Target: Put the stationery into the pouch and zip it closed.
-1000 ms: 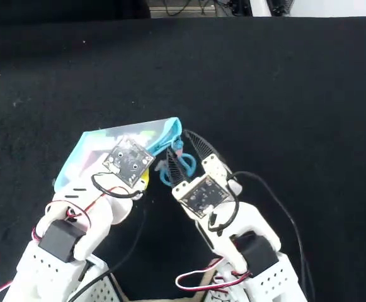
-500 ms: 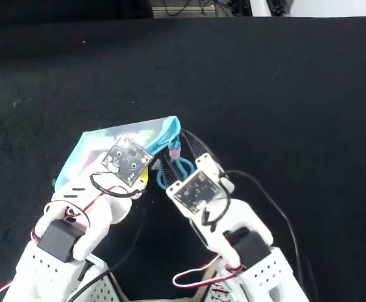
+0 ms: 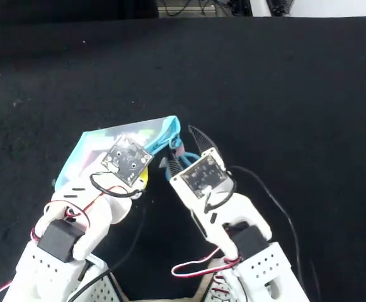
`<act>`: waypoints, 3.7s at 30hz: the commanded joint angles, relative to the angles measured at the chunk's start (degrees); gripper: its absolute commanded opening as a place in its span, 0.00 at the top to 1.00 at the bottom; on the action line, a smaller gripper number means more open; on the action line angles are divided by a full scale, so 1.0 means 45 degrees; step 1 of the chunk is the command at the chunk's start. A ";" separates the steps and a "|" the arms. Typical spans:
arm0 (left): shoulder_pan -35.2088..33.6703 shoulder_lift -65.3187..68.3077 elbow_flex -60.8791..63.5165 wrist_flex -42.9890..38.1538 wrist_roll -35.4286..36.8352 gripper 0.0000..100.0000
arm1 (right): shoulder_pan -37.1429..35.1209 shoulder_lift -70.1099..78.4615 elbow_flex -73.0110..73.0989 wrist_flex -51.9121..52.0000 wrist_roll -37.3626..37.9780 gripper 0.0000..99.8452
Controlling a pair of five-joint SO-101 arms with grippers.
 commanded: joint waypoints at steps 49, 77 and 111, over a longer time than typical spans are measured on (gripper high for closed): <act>-0.0400 0.0195 -0.0361 0.0195 0.0137 0.97 | 0.1035 -0.0479 -0.0967 0.0215 0.0274 0.99; -0.0400 0.0195 -0.0361 0.0195 0.0137 0.97 | 0.0195 -0.1358 -0.1358 0.1407 0.0274 0.88; -0.0400 0.0195 -0.0342 0.0195 0.0195 0.97 | 0.0586 -0.2491 -0.0479 0.1016 0.0469 0.99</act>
